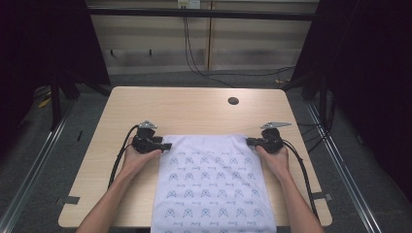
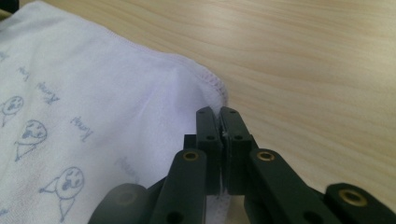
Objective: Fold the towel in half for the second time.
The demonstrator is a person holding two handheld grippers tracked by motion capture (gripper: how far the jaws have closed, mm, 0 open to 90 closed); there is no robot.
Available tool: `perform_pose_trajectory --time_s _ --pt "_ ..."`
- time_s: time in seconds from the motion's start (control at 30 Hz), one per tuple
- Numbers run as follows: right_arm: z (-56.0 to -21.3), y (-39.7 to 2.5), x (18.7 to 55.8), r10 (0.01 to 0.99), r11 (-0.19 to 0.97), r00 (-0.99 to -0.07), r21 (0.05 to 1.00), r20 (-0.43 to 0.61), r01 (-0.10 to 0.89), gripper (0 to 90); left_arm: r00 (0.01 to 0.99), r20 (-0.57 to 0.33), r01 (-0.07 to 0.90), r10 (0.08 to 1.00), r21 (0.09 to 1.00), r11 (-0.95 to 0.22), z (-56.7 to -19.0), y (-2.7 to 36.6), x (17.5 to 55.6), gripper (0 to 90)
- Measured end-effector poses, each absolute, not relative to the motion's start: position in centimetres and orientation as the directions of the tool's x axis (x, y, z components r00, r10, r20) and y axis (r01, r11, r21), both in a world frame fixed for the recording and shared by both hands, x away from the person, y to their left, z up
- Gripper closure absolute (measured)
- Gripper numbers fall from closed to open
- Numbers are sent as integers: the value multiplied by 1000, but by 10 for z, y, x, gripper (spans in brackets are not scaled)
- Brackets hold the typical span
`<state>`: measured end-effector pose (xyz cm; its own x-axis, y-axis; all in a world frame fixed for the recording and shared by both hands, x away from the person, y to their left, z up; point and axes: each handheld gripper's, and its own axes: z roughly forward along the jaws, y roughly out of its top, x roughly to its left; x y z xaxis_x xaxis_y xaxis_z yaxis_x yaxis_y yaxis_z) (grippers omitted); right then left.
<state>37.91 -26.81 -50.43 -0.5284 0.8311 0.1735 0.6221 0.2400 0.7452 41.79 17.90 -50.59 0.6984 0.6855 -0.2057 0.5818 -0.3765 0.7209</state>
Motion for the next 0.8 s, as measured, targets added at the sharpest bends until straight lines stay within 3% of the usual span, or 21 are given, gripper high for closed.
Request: perform_pose_trajectory --time_s 0.1,0.17,0.3,0.57,0.8 --pt "-500 -263 379 821 245 -544 754 173 610 884 693 -204 583 692 723 -370 -506 180 419 487" --pt "-498 -261 379 818 244 -548 757 175 607 884 698 -167 561 697 732 -387 -507 180 419 665" --pt "-494 -263 377 818 230 -545 766 181 600 884 707 -224 583 671 723 -372 -509 184 423 850" --pt "-466 -283 373 815 149 -537 818 216 556 887 731 -258 539 632 786 -302 -478 197 410 874" --pt "-428 -284 375 807 168 -564 848 175 504 889 744 -254 493 618 833 -252 -442 198 407 879"
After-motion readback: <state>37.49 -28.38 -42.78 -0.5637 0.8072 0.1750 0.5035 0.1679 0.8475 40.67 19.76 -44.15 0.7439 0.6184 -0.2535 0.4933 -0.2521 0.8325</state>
